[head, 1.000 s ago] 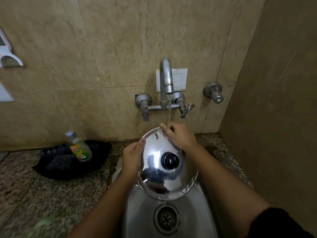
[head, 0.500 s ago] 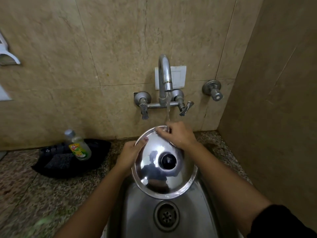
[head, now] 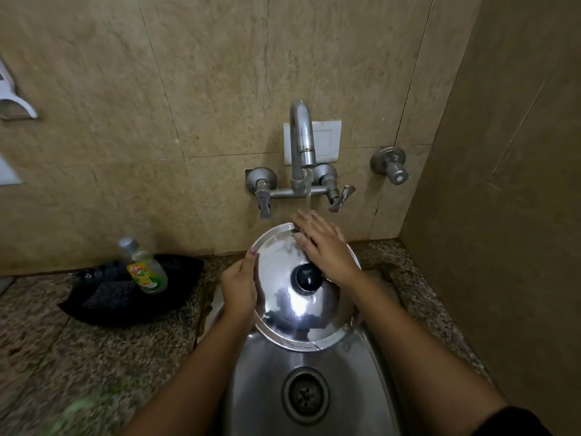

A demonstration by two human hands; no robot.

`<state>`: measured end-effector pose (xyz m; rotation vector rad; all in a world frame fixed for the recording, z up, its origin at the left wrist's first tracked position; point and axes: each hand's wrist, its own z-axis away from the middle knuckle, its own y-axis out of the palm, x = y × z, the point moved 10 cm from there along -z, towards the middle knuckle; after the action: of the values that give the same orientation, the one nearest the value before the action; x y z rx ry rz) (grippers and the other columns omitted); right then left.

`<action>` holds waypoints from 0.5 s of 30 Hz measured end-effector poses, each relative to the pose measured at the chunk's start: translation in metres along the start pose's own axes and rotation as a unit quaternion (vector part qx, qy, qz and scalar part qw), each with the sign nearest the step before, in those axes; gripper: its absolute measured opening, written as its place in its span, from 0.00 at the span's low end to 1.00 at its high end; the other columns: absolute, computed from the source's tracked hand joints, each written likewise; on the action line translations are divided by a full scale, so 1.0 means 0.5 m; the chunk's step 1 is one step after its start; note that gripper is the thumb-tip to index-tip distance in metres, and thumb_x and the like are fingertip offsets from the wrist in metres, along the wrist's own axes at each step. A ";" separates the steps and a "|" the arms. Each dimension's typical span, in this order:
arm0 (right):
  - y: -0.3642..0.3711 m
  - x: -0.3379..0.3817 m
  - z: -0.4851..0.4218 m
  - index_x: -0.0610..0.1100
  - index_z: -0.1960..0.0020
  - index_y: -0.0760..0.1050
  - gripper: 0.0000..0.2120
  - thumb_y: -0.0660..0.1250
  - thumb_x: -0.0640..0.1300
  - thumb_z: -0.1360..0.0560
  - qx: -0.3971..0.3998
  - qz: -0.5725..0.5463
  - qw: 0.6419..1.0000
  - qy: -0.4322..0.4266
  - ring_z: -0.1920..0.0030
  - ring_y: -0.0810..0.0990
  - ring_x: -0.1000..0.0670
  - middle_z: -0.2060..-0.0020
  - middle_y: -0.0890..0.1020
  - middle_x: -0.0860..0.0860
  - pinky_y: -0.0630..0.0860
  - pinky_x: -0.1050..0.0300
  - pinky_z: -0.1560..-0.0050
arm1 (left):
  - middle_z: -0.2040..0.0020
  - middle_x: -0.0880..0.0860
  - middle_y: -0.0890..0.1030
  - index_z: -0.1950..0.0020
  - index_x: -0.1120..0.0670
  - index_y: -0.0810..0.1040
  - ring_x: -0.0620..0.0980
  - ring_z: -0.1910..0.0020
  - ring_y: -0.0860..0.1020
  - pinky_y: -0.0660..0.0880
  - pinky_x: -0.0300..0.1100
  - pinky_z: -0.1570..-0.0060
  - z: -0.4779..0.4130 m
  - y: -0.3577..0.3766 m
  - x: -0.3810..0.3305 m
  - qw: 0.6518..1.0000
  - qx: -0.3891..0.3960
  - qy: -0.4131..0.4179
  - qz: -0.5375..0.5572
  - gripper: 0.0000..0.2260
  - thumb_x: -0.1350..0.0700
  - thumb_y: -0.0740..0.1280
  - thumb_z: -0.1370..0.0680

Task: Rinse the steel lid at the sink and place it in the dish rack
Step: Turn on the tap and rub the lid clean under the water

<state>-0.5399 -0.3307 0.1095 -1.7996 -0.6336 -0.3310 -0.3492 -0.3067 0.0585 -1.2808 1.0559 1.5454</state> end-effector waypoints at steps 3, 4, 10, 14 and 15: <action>0.016 0.015 0.003 0.56 0.27 0.64 0.19 0.51 0.51 0.17 0.046 -0.068 0.997 0.016 0.23 0.51 0.55 0.24 0.60 0.57 0.45 0.46 0.25 | 0.65 0.54 0.79 0.64 0.56 0.78 0.50 0.64 0.77 0.73 0.39 0.63 0.004 0.002 -0.003 1.000 -0.021 -0.007 0.008 0.14 0.53 0.64 0.21; 0.022 0.032 0.010 0.56 0.28 0.65 0.19 0.51 0.52 0.18 0.042 -0.029 0.999 0.005 0.24 0.55 0.53 0.25 0.62 0.58 0.48 0.45 0.24 | 0.66 0.54 0.79 0.64 0.57 0.78 0.50 0.65 0.76 0.72 0.38 0.65 0.003 0.003 -0.001 0.999 -0.033 -0.014 0.015 0.14 0.53 0.64 0.21; 0.002 0.083 0.097 0.49 0.31 0.71 0.19 0.55 0.51 0.20 -0.076 0.050 0.987 -0.135 0.32 0.71 0.53 0.33 0.75 0.52 0.65 0.53 0.30 | 0.65 0.52 0.78 0.64 0.58 0.77 0.47 0.66 0.76 0.72 0.34 0.70 -0.002 0.000 0.012 0.997 -0.052 -0.037 0.033 0.14 0.53 0.64 0.21; -0.004 -0.034 0.082 0.51 0.28 0.67 0.24 0.49 0.57 0.20 -0.074 -0.047 0.996 0.008 0.27 0.63 0.55 0.28 0.70 0.53 0.59 0.46 0.27 | 0.66 0.54 0.78 0.65 0.59 0.77 0.50 0.65 0.75 0.73 0.37 0.67 -0.011 -0.007 0.013 0.999 -0.037 -0.019 0.016 0.15 0.53 0.64 0.21; -0.003 -0.044 0.067 0.50 0.27 0.66 0.24 0.49 0.58 0.20 -0.061 -0.053 0.996 0.034 0.25 0.60 0.53 0.27 0.67 0.52 0.56 0.45 0.26 | 0.66 0.55 0.78 0.64 0.60 0.77 0.50 0.65 0.75 0.72 0.38 0.67 -0.007 -0.004 0.015 0.999 -0.033 -0.019 0.014 0.15 0.52 0.64 0.21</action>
<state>-0.5615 -0.3044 0.0889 -1.8657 -0.6752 -0.5107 -0.3474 -0.3090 0.0503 -1.2811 1.0083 1.6320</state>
